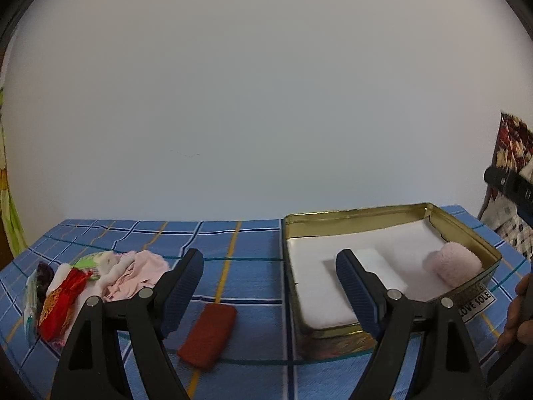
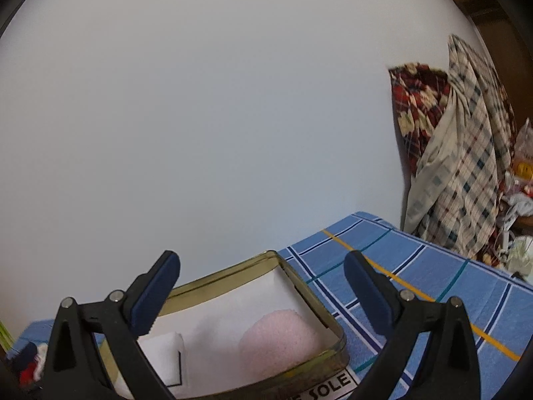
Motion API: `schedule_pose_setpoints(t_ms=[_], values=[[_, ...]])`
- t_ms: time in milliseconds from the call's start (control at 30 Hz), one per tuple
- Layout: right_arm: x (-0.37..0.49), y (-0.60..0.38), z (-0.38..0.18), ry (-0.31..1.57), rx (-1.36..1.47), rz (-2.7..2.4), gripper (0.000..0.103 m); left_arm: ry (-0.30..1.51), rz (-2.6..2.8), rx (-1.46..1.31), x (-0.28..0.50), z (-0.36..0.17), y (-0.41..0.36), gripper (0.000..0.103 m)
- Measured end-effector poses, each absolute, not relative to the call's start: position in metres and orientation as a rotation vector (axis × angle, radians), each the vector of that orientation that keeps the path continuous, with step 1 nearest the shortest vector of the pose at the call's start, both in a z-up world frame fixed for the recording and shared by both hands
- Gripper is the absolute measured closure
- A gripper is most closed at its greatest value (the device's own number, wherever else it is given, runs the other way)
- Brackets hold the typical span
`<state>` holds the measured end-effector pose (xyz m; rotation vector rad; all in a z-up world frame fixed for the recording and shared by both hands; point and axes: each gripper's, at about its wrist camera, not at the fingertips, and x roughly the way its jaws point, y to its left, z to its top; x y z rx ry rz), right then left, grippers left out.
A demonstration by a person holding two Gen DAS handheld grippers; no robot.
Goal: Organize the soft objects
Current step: 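Withdraw both tools from the tin back toward the remaining items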
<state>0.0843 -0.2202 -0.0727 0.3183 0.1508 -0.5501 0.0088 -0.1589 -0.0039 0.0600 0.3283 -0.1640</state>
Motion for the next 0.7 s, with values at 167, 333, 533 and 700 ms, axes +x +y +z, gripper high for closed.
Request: schedule_pose_setpoints(t_ms=[167,333,533,700], values=[[0.087,-0.202,-0.074,0.163,0.271,-0.548,0.002,0.336,-0.159,0.047,0.005,-0.003,-0.143,0.019],[0.086,-0.189,-0.077,0.178,0.256,-0.537,0.002,0.354,-0.159,0.052,0.005,-0.004,-0.133,0.019],[0.080,-0.166,-0.078,0.187,0.223,-0.512,0.002,0.367,-0.160,0.047,0.005,-0.004,-0.112,0.019],[0.076,-0.147,-0.080,0.190,0.193,-0.502,0.002,0.367,-0.133,0.046,0.008,-0.006,-0.091,0.019]])
